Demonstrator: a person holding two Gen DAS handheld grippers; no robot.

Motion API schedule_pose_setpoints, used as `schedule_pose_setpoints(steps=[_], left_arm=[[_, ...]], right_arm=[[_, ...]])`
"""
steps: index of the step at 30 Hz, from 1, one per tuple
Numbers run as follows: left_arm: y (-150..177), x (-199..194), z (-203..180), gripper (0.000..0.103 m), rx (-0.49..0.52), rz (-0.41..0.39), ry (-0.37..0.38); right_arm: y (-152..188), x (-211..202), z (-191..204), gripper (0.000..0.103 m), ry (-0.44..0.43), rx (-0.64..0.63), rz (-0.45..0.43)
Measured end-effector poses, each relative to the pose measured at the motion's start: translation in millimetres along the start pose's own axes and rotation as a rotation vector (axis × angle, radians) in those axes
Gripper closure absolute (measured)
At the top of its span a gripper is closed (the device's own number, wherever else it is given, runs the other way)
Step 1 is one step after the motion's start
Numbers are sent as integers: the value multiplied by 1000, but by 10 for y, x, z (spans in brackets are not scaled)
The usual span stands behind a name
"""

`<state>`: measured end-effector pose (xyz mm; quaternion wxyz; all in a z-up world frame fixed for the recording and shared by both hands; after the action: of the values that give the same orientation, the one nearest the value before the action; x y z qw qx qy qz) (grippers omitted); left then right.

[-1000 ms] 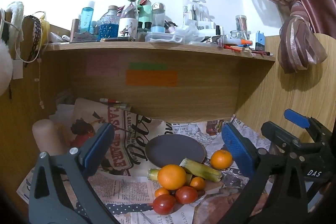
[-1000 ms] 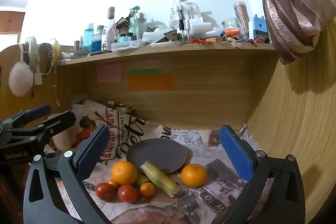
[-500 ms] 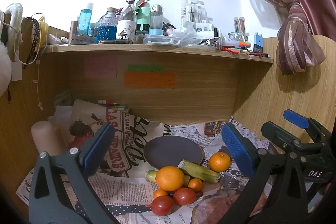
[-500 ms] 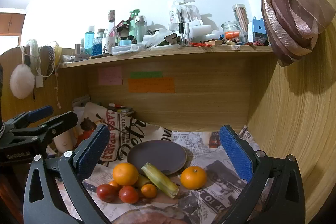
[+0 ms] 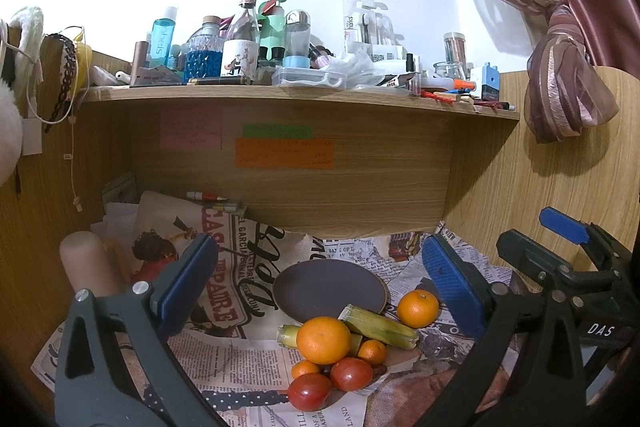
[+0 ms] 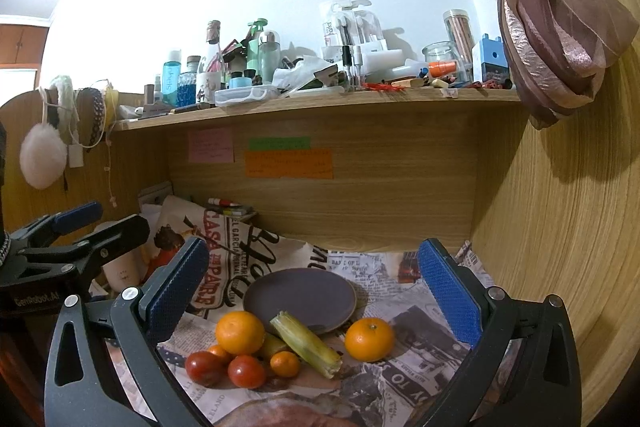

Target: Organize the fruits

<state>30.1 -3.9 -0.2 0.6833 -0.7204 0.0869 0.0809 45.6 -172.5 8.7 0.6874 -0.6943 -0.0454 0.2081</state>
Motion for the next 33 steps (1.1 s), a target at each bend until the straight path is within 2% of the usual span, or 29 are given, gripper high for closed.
schedule_pose_setpoints(steps=[33], left_arm=[[18, 15, 80, 0, -3, 1, -6]], right_arm=[[-17, 3, 30, 0, -6, 4, -7]])
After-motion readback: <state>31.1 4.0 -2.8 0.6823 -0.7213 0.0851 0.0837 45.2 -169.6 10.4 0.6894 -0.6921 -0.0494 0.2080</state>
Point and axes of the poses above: each gripper's, at about its wrist camera, not at the fingertips, and x roughly the way its jaws point, z to its left, y to its underside, the point moved 3 cm from there along x, roughly the way its jaws point, and after that the axes turned 3 degrees about z, right-handed, at the moved point
